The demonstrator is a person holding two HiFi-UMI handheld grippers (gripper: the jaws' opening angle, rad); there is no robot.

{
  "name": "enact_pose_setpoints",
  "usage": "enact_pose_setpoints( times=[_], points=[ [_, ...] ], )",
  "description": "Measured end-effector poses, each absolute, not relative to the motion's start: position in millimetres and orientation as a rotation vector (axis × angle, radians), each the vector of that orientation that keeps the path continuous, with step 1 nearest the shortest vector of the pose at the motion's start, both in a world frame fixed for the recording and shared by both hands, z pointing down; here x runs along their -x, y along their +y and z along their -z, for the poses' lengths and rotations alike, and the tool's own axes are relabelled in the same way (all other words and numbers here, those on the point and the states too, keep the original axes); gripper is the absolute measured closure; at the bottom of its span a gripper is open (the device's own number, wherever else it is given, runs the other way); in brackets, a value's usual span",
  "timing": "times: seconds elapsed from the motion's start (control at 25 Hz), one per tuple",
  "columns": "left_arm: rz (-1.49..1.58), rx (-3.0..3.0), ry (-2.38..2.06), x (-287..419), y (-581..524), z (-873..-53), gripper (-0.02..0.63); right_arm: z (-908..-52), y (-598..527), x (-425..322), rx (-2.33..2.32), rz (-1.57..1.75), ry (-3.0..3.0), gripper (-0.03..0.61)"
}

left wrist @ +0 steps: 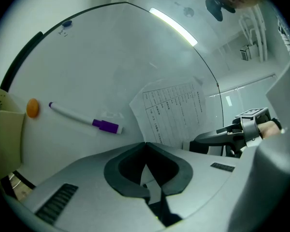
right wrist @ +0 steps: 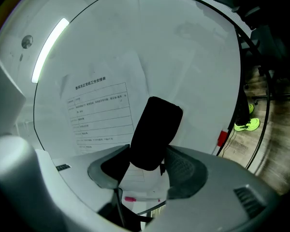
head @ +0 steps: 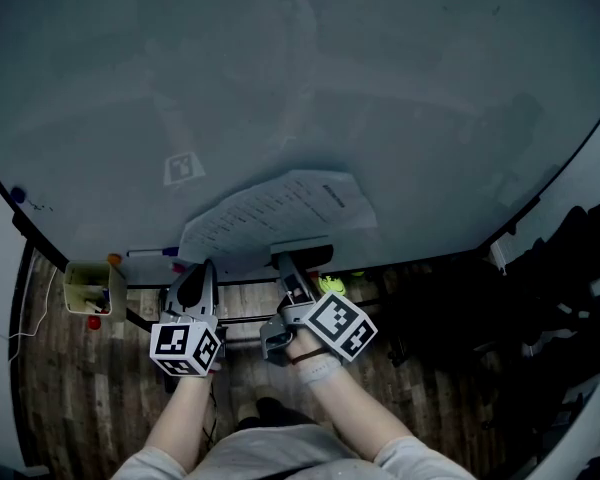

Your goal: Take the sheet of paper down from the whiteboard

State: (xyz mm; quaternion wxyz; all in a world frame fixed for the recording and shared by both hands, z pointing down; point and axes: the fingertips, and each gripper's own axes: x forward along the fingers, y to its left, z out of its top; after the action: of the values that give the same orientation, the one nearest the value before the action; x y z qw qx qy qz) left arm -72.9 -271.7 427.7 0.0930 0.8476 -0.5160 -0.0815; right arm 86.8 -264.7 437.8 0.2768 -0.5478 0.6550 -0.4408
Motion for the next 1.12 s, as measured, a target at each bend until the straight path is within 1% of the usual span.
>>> enact_pose_setpoints(
  times=[1.12],
  points=[
    [0.239, -2.526, -1.569, 81.6, -253.1, -420.6, 0.6, -433.8, -262.8, -92.6, 1.545, 1.143, 1.814, 0.347]
  ],
)
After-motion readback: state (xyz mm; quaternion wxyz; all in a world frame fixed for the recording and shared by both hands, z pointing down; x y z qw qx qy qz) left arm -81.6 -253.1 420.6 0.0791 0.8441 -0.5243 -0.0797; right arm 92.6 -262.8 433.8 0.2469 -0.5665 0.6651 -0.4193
